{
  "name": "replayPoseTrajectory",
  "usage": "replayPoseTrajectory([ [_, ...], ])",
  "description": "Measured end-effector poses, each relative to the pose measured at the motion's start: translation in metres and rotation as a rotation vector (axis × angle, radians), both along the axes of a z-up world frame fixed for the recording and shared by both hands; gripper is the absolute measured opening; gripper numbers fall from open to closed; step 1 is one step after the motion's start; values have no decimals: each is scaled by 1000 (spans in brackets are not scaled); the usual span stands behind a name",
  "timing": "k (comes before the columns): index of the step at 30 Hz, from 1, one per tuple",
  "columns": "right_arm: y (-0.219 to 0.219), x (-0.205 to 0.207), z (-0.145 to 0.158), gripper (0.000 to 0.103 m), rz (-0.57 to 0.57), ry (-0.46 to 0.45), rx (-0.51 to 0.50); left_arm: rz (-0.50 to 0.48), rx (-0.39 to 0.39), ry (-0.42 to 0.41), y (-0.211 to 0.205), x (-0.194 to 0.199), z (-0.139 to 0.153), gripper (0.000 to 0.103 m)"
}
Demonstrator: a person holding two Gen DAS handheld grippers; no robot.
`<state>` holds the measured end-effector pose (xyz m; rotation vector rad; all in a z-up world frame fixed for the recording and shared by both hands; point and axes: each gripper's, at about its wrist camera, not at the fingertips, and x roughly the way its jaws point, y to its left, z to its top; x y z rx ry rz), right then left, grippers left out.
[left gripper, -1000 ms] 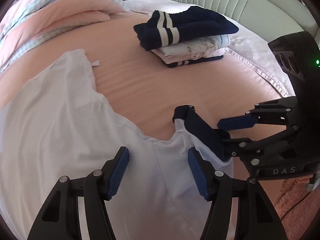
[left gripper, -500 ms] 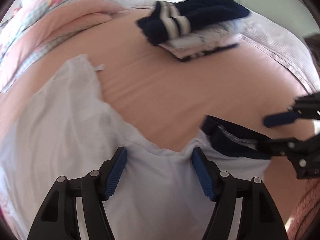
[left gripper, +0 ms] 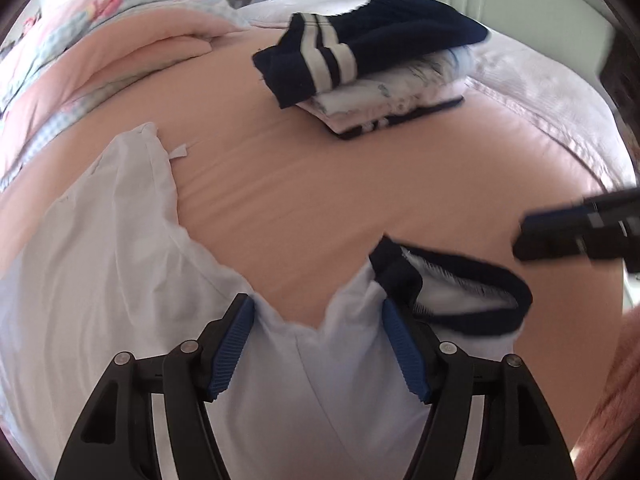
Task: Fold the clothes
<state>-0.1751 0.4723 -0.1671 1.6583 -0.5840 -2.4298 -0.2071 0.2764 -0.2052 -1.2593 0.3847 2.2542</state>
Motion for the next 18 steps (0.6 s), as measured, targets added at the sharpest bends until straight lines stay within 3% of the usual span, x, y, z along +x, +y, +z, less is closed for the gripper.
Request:
replayPoseTrajectory([
  [3, -13, 2, 3, 45, 59, 30, -19, 76, 31, 3, -4, -19, 6, 66],
  [6, -31, 2, 3, 45, 161, 45, -15, 95, 66, 7, -12, -22, 14, 66],
  [9, -52, 3, -10, 45, 238, 4, 50, 84, 73, 12, -18, -15, 20, 66],
  [12, -61, -4, -17, 45, 235, -18, 145, 19, 63, 1, -24, 1, 20, 66],
  [16, -49, -15, -14, 45, 120, 15, 152, -68, 2, -14, -20, 16, 6, 66],
  [18, -45, -20, -17, 45, 76, 9, 174, -60, -23, 3, -10, 9, 0, 66],
])
